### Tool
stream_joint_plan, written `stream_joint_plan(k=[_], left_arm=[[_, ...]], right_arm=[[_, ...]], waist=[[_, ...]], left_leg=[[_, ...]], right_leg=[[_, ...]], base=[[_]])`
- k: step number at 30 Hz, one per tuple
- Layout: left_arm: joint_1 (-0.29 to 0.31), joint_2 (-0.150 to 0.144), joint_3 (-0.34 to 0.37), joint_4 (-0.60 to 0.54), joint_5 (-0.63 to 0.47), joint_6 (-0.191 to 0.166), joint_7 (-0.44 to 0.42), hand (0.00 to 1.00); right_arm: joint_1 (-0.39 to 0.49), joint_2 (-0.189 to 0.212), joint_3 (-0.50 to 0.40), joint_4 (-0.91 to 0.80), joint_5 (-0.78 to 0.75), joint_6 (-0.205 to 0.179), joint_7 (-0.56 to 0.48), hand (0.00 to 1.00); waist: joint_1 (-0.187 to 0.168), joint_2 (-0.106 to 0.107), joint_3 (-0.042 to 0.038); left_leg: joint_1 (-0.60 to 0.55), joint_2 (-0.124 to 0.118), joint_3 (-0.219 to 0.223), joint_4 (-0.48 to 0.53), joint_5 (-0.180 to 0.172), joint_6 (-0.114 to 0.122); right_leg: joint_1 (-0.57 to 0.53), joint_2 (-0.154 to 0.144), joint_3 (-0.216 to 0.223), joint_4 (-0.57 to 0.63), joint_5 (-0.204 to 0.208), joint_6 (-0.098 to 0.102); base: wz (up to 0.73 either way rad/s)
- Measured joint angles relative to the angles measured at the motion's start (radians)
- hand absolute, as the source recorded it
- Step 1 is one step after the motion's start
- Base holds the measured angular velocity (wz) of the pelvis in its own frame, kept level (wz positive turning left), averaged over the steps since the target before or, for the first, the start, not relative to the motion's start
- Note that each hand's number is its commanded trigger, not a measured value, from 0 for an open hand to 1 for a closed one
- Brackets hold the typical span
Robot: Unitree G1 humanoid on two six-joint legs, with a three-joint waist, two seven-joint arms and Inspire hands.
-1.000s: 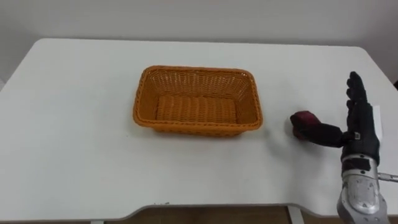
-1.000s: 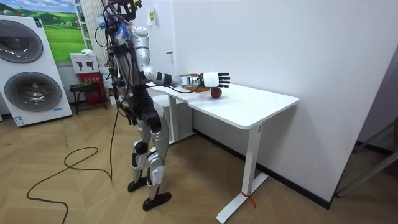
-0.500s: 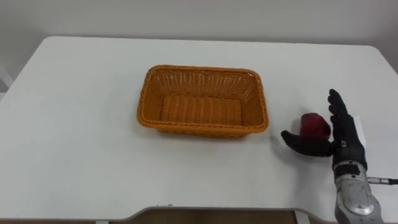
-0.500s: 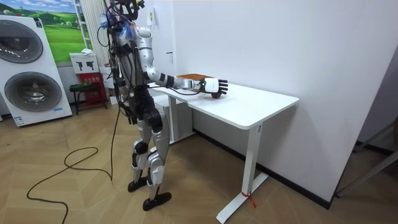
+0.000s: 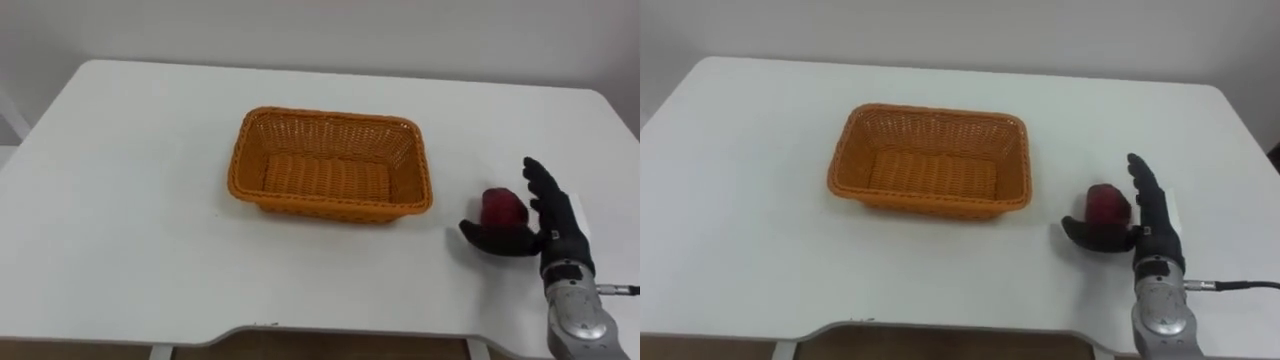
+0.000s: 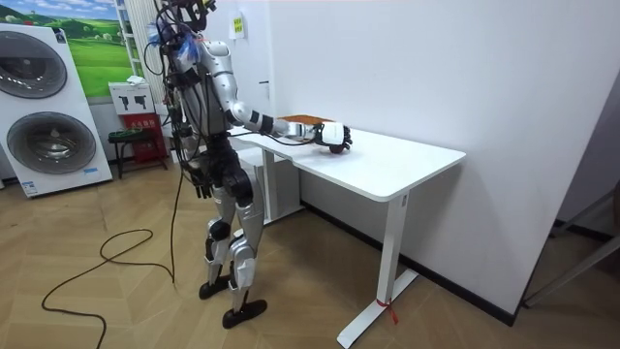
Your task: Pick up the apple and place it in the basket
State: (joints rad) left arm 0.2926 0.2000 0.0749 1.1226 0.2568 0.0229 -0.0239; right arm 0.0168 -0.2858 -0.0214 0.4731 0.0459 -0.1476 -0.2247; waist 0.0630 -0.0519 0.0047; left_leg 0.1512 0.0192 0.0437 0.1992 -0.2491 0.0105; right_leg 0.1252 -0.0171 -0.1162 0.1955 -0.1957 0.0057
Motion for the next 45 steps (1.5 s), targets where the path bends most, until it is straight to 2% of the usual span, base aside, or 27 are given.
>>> stream_joint_plan(k=[10,29,33,45], left_arm=[[0.009,0.004,0.001,-0.003,0.0,0.001,-0.005,0.0],[-0.009,0.008,-0.001,-0.002,0.02,0.002,-0.001,0.0],[-0.013,0.007,0.0,0.008,0.019,0.002,0.005,0.0],[-0.013,0.006,0.001,0.006,0.018,0.001,0.022,0.0]], right_arm=[[-0.056,-0.017,-0.002,0.095,0.018,0.009,0.045,1.0],[-0.056,-0.017,0.001,0.093,-0.03,0.011,0.029,1.0],[-0.053,-0.017,0.002,0.013,-0.028,0.012,0.006,1.0],[-0.052,-0.021,-0.002,-0.221,-0.061,0.011,-0.064,1.0]], waist=[[-0.001,-0.003,-0.0022],[-0.001,-0.002,-0.0026],[0.002,0.005,-0.0026],[-0.006,0.008,-0.0053]], left_leg=[[0.001,-0.002,-0.018,0.001,0.0,0.0],[-0.001,-0.003,-0.022,0.001,0.0,0.0],[-0.001,-0.003,-0.018,-0.001,0.0,0.0],[-0.002,-0.002,-0.017,-0.001,0.0,0.0]], right_leg=[[0.015,-0.002,-0.024,-0.01,0.0,0.0],[0.015,-0.003,-0.022,-0.011,0.0,0.0],[0.011,-0.002,-0.019,-0.009,0.0,0.0],[0.01,-0.002,-0.021,-0.007,0.0,0.0]], base=[[0.07],[0.0],[-0.02],[0.0]])
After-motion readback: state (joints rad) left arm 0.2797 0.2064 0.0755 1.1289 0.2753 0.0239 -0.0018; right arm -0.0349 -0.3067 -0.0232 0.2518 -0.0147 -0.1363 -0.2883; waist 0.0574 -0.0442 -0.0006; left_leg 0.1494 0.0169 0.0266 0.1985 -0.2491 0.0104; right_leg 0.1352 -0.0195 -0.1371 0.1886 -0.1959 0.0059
